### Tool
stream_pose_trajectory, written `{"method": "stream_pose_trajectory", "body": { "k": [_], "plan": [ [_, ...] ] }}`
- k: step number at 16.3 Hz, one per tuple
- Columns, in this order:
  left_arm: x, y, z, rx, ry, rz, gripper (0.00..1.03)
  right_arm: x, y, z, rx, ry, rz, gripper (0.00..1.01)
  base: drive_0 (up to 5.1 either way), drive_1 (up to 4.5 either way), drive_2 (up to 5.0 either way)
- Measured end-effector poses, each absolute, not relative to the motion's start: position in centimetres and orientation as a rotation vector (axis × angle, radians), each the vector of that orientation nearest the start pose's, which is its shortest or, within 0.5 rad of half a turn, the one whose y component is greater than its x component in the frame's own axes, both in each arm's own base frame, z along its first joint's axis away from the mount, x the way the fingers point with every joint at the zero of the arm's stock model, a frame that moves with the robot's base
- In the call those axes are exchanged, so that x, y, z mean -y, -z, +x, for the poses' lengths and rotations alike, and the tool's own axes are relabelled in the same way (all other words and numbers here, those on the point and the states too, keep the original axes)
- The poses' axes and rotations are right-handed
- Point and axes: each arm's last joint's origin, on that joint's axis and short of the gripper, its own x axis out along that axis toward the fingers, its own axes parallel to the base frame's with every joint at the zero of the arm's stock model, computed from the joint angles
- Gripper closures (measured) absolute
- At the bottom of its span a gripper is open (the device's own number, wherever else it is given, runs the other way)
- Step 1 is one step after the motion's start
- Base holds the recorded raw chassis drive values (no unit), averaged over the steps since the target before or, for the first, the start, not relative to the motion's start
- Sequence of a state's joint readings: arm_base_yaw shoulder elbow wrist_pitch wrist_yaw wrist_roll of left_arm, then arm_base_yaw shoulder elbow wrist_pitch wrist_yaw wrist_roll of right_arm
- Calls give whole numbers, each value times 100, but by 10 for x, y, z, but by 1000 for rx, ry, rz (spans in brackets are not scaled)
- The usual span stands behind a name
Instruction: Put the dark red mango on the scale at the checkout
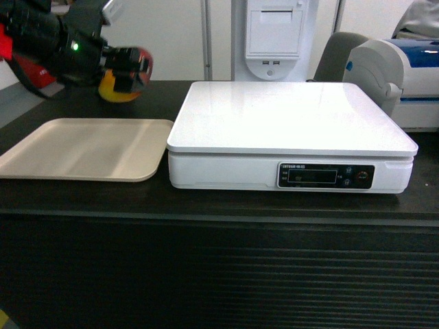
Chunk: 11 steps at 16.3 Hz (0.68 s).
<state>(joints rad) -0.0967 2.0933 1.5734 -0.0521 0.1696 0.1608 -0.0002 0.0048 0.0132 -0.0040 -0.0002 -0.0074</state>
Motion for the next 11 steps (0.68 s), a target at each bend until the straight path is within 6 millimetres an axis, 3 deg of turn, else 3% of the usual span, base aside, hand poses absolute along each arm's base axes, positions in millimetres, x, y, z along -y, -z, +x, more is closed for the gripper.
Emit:
{"method": "stream_pose_trajectory", "body": {
  "k": [2,3,8,11],
  "plan": [
    [86,-240,457,-469,385,142,45,0,-167,97,4,0,-7,3,0,0,0],
    [101,-246,453,-455,415,138,45,0,-167,97,4,0,-7,3,0,0,0],
    [186,-246,446,-462,559,164,45,0,-167,97,4,0,-8,3,0,0,0],
    [237,-227,447,-504,640,183,45,0,-167,97,4,0,-8,3,0,0,0]
  ]
}}
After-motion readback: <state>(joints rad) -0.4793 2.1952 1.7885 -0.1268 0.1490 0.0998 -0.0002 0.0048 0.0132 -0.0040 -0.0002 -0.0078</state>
